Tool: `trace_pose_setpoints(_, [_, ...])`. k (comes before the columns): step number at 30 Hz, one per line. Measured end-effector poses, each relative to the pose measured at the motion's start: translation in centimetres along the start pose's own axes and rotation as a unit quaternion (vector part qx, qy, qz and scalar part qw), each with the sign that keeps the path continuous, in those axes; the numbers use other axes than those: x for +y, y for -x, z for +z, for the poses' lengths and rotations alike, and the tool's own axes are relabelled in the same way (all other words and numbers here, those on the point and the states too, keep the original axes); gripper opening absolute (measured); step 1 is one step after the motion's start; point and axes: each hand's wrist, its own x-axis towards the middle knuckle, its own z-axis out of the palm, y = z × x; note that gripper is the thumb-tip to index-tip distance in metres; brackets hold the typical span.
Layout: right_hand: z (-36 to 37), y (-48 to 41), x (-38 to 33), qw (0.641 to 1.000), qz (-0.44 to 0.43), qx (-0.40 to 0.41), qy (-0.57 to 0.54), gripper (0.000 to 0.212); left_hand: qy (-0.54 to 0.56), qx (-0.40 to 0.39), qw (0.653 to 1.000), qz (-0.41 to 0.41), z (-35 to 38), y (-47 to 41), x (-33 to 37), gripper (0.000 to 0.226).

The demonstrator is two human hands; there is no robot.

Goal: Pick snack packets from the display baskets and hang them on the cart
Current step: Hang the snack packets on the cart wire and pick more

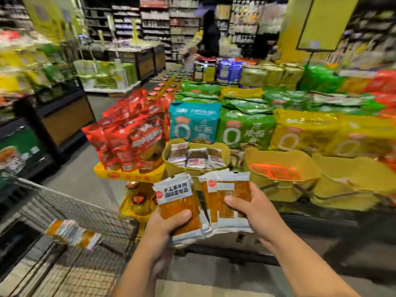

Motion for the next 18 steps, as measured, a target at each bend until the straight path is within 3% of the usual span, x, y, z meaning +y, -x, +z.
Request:
trace_pose_setpoints(4, [-8.7,4.2,1.5,0.998,0.012,0.058,-0.004,0.037,0.002,-0.057,0.996,-0.069,8.4,1.0,-4.6,0.109])
trace_pose_setpoints(8, [-18.0,8.9,2.8,0.994,0.026,0.105,-0.032,0.034,0.023,-0.111,0.986,-0.12,16.9,2.7,-9.3,0.087])
trace_pose_setpoints(11, [-24.1,12.0,3.6,0.989,0.036,0.137,-0.045,0.032,0.038,-0.14,0.978,-0.15,22.4,3.7,-12.2,0.106])
trace_pose_setpoints(15, [-30.5,14.7,4.3,0.976,0.052,0.2,-0.067,0.032,0.031,-0.173,0.969,-0.173,28.6,4.5,-14.7,0.098])
trace_pose_setpoints(18, [-34.3,15.6,4.3,0.963,0.053,0.244,-0.098,0.031,0.017,-0.175,0.967,-0.187,31.8,4.1,-15.8,0.107])
